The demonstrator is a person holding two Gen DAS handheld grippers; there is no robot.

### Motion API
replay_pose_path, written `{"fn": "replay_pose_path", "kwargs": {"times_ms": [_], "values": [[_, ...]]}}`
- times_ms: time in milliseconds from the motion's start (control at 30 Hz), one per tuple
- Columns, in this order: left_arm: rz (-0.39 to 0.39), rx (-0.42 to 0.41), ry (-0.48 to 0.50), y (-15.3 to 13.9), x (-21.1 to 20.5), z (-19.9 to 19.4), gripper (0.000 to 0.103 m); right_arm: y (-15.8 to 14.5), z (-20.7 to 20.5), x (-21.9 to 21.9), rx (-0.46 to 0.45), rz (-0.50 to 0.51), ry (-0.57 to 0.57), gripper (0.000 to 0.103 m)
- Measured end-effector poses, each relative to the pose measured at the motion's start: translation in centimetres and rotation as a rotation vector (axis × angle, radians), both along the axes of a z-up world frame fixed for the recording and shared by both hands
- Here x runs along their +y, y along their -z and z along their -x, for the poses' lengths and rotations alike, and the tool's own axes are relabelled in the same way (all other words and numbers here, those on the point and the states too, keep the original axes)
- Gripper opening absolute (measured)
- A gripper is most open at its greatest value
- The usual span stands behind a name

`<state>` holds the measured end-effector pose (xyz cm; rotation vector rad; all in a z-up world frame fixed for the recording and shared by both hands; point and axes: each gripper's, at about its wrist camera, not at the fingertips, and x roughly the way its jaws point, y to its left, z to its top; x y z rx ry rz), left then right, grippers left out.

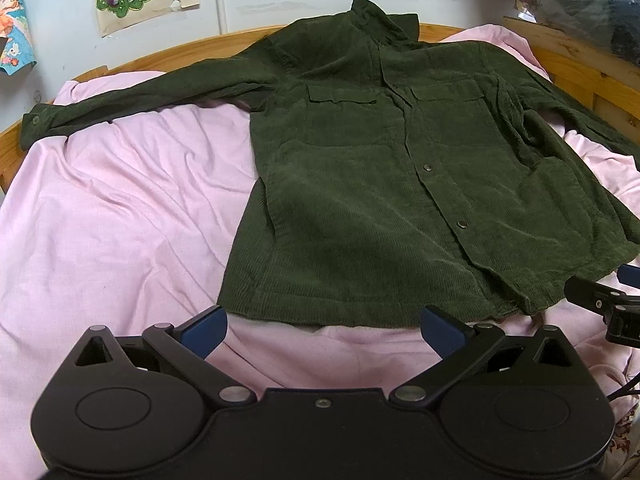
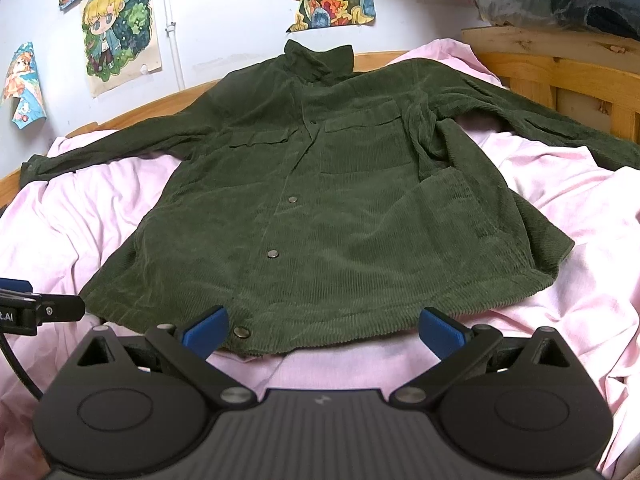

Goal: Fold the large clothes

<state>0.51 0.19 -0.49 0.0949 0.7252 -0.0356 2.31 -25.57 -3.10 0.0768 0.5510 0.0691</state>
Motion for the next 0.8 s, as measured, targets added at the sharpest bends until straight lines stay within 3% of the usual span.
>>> {"fn": "replay_pose_path", "kwargs": {"times_ms": [100, 200, 400, 600, 800], "values": [[0.0, 0.003, -0.005, 0.0, 0.1, 0.0, 0.103, 0.0, -0.3, 0.0, 0.017, 0.002, 0.014, 0.103], [-0.001, 0.012, -0.015, 0.1, 0.3, -0.2, 0.103, -0.6, -0.8, 0.3, 0.043, 0.072, 0.109, 0.103], [-0.088, -0.004, -0.027, -0.7, 0.3, -1.1, 0.103, -3.3, -2.4, -0.5, 0.058, 0.18, 0.219, 0.103], [-0.131, 0.035, 0.018, -2.9, 0.0, -4.3, 0.103, -5.1, -4.2, -2.9, 0.044, 0.151, 0.236, 0.103], [-0.099, 0.057, -0.021, -6.6, -0.8, -8.7, 0.103, -6.1, -5.4, -5.7, 0.016, 0.143, 0.286, 0.103]]}}
